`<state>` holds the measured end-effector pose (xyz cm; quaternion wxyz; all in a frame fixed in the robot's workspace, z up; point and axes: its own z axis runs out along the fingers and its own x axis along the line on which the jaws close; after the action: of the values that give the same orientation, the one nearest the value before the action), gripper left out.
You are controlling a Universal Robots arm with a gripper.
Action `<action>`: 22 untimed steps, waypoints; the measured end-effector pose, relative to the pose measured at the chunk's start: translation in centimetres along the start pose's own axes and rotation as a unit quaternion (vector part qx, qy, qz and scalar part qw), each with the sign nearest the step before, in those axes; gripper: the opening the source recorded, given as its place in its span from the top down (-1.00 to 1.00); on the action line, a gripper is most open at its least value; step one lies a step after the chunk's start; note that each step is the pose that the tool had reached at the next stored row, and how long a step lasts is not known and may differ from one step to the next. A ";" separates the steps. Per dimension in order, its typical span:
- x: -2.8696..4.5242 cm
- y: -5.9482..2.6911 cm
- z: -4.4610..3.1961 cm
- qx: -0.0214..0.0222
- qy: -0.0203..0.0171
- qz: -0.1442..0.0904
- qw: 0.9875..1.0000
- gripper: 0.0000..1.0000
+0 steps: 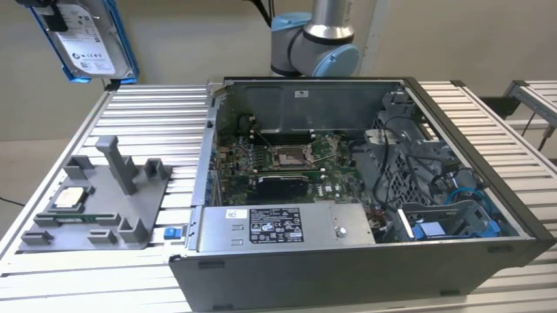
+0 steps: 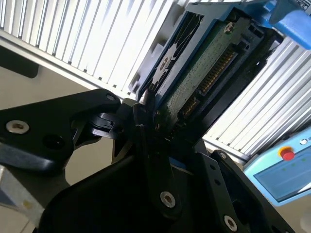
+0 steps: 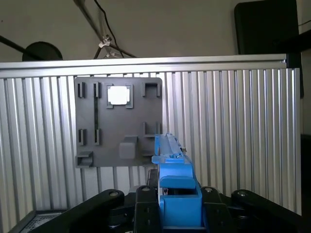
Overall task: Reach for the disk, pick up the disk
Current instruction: 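Pick up the disk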
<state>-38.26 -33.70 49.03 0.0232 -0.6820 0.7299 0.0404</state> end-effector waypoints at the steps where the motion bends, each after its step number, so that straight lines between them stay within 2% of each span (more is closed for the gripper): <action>1: -0.01 -0.17 0.00 0.000 0.000 0.000 1.000 1.00; 22: -0.30 -4.29 -0.09 0.000 0.000 0.000 1.000 1.00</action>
<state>-33.96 -33.70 49.03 0.0232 -0.6820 0.7299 0.0404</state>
